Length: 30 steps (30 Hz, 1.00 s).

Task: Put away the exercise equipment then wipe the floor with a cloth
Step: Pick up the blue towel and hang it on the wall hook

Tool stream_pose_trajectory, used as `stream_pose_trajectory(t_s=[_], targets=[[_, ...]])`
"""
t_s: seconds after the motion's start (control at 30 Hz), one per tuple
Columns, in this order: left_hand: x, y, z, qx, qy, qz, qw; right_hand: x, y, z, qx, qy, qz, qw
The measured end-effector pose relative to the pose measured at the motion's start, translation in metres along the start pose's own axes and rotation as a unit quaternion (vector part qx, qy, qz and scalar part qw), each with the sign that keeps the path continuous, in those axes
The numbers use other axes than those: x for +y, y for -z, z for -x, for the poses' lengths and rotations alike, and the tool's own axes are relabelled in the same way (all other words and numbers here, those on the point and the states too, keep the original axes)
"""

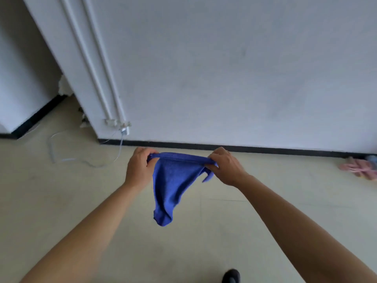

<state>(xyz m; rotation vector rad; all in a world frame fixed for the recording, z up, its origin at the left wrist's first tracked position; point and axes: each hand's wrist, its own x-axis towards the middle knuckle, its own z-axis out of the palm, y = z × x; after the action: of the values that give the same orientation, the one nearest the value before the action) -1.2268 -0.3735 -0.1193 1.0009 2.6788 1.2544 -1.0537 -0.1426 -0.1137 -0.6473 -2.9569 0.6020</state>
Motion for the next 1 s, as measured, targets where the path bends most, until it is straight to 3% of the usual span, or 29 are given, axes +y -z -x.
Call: stream_pose_trajectory(t_s=[0.17, 0.3, 0.53, 0.7, 0.83, 1.0], targets=[[0.124, -0.05, -0.023, -0.065, -0.071, 0.098, 0.991, 0.078, 0.083, 0.071, 0.092, -0.13, -0.128, 0.979], [0.24, -0.114, -0.028, -0.107, -0.104, 0.164, 0.975, 0.163, 0.133, 0.131, 0.188, -0.186, -0.195, 0.944], [0.442, -0.269, -0.009, -0.169, -0.165, 0.205, 0.95, 0.348, 0.196, 0.255, 0.265, -0.301, -0.214, 0.891], [0.543, -0.36, 0.016, -0.221, -0.195, 0.211, 0.932, 0.457, 0.238, 0.32, 0.308, -0.39, -0.232, 0.836], [0.612, -0.413, 0.01, -0.251, -0.217, 0.232, 0.914, 0.527, 0.254, 0.331, 0.285, -0.4, -0.168, 0.855], [0.689, -0.486, -0.014, -0.318, -0.264, 0.247, 0.877, 0.569, 0.277, 0.296, 0.186, -0.293, -0.233, 0.908]])
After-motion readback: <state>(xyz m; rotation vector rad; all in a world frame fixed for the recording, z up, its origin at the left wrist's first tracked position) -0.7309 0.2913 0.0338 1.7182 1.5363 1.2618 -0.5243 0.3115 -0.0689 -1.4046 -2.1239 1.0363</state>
